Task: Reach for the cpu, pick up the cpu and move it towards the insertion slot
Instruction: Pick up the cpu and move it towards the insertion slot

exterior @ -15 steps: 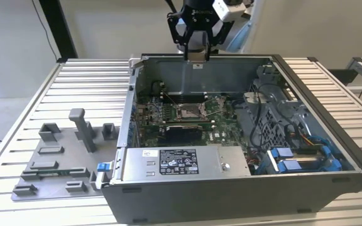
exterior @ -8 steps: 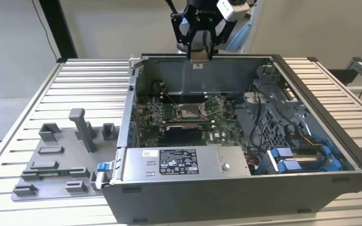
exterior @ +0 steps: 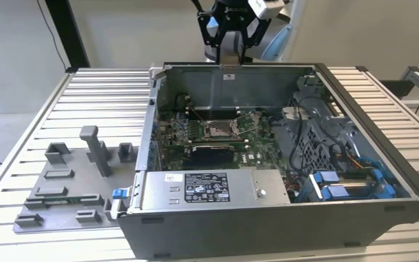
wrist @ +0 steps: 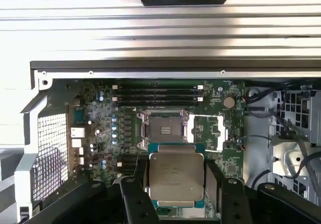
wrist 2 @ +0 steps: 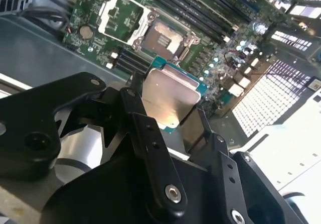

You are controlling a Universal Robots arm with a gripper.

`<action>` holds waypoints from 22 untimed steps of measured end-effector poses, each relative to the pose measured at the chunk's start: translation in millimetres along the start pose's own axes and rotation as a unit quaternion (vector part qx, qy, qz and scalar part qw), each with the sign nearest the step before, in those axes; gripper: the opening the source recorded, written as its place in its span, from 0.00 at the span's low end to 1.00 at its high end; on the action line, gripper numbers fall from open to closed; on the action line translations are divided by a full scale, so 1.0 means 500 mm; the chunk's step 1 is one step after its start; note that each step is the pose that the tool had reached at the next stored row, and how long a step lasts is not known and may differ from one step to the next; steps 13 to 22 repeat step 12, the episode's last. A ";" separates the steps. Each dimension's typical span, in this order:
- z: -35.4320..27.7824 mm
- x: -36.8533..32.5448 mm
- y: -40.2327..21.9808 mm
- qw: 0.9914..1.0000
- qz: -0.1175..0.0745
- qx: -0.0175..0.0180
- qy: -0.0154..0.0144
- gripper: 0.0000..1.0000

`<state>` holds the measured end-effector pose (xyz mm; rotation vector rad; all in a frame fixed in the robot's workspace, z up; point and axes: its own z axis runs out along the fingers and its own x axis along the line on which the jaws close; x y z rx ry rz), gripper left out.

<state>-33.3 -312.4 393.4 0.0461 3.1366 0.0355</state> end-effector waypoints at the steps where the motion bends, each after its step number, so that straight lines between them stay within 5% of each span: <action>1: 0.000 0.000 0.003 1.000 0.000 0.000 0.000 0.00; 22: 0.000 0.000 0.005 1.000 0.000 0.000 0.000 0.00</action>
